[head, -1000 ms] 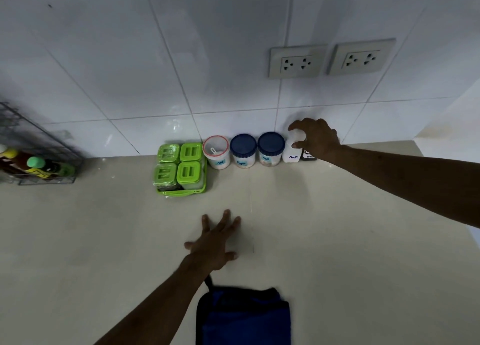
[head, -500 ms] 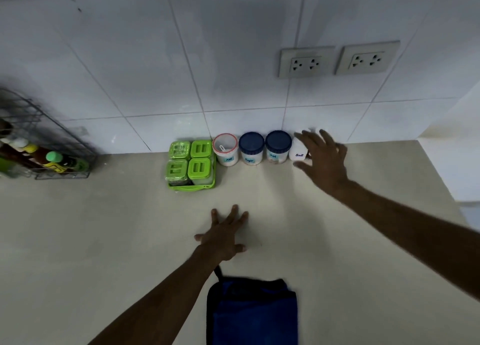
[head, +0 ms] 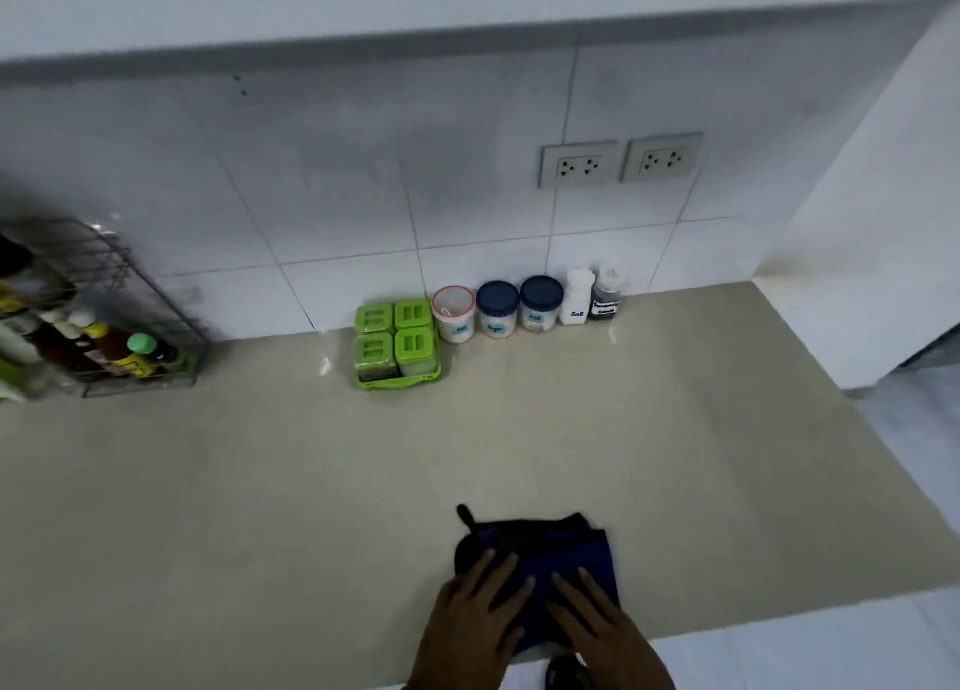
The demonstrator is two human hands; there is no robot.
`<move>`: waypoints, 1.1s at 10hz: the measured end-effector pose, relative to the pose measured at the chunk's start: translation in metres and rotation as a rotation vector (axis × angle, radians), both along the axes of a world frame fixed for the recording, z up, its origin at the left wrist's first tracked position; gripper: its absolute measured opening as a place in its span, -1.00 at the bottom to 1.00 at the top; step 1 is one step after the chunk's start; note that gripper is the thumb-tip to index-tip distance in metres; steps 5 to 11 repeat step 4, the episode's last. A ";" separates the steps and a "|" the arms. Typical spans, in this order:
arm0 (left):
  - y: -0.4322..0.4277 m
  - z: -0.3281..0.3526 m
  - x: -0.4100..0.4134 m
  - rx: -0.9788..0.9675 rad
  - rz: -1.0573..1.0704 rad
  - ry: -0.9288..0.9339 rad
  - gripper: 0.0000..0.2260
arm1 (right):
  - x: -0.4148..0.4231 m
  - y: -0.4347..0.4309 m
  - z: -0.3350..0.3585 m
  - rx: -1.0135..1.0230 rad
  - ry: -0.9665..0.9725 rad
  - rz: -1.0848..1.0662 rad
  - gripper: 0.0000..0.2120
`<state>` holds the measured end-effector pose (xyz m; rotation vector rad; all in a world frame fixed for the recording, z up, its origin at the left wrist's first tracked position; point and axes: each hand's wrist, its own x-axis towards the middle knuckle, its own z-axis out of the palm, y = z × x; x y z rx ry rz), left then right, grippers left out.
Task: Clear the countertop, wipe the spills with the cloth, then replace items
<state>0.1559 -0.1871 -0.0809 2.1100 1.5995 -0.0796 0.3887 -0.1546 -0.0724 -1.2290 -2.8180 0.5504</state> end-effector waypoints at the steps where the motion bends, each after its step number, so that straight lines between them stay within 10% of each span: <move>1: -0.026 0.001 0.006 0.095 0.047 0.015 -0.29 | -0.015 -0.018 0.020 -0.093 -0.105 -0.089 -0.41; 3: -0.030 0.042 -0.007 -0.219 0.116 -0.173 -0.47 | -0.027 -0.030 0.029 -0.104 -0.106 -0.226 -0.34; 11: -0.023 0.064 -0.016 -0.055 0.246 -0.066 -0.50 | -0.029 -0.012 0.058 -0.246 -0.053 -0.270 -0.23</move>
